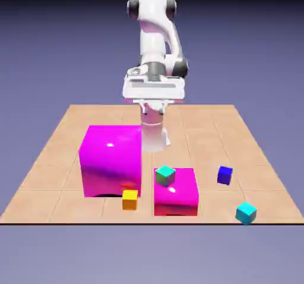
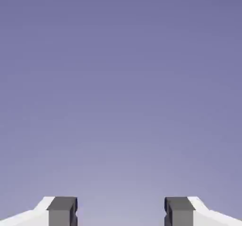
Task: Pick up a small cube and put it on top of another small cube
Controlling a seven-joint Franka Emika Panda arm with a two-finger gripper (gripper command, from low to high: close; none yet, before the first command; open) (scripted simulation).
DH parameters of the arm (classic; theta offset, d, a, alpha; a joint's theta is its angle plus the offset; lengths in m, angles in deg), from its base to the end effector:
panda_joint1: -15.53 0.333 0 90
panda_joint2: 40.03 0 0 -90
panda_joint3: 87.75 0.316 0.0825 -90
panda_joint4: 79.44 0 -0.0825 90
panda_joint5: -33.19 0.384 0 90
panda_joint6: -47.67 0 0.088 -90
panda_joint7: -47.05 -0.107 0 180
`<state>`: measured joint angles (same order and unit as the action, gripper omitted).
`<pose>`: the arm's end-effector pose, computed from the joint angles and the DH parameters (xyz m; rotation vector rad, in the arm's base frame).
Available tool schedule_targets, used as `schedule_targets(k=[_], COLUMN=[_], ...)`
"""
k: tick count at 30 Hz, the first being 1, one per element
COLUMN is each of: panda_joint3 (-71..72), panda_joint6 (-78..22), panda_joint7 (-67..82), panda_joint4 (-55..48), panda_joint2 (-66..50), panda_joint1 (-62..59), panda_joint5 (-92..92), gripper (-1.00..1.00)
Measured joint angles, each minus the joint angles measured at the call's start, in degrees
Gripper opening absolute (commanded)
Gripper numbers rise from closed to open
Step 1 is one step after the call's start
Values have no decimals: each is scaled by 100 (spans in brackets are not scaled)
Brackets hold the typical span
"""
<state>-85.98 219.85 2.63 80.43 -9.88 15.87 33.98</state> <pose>0.3976 0.0137 0.4461 -2.5080 0.9865 -0.9669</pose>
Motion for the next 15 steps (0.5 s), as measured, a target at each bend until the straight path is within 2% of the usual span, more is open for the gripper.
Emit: schedule_targets(k=[15], panda_joint3=[2200], panda_joint6=[-2274], panda_joint7=[-2445], panda_joint4=[-1402], panda_joint2=[-3115], panda_joint1=[-443], panda_joint5=[980], gripper=[0])
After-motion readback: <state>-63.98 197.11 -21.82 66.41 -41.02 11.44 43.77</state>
